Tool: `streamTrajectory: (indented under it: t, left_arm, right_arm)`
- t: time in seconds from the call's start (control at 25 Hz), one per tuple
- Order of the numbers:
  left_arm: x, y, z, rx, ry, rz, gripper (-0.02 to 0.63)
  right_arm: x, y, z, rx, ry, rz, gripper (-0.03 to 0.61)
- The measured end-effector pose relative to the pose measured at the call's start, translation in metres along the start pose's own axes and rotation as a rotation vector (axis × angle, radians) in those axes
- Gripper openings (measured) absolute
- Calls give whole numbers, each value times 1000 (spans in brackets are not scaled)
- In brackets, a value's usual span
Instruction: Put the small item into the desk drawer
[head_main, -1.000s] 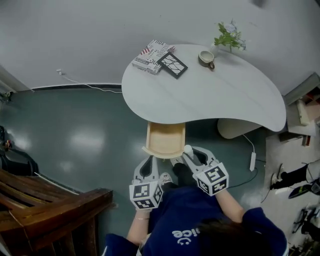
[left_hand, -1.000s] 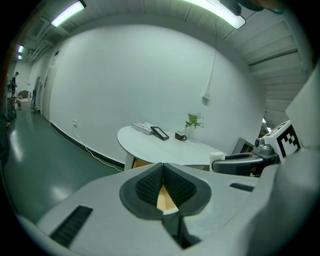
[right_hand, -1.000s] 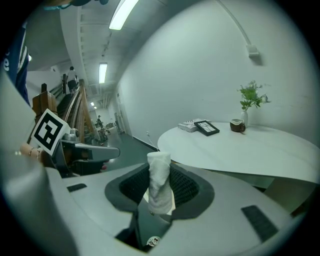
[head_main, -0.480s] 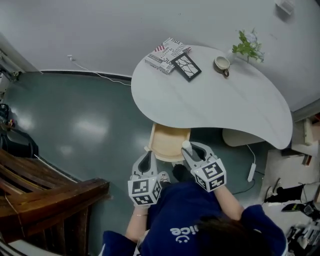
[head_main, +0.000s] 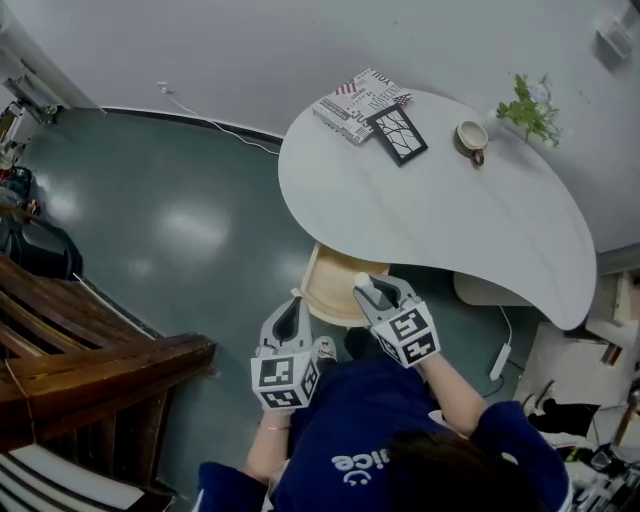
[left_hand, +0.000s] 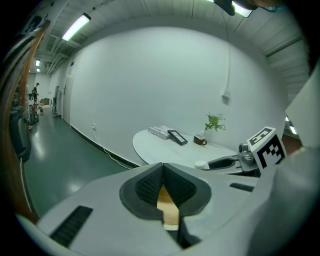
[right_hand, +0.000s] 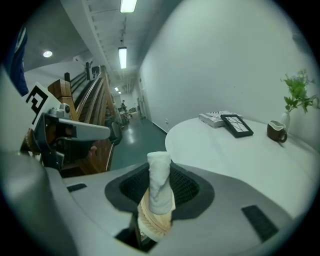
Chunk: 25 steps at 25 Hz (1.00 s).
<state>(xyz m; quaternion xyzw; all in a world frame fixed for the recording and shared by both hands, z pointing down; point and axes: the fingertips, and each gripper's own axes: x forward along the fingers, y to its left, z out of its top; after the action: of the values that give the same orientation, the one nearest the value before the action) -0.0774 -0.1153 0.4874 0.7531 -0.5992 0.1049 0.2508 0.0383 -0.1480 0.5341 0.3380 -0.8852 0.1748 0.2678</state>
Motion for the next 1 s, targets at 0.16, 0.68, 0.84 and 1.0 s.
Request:
streamTrajectory:
  t: [0.16,0.68,0.84,1.0]
  left_arm:
    - [0,4,4,-10,-10,27,5]
    - [-9,21,2,-28,18,138,5]
    - [-16,33,-1,-64,23,183,5]
    - [-21,39,-4,-81,24,235,5]
  right_arm:
    - [20,-1,-8,-25,47,39,130]
    - [82,5,-48,-151,217,164,130]
    - [99,7,-63,-200,264,188,131]
    - [114,6,-78,-264,302,194,130]
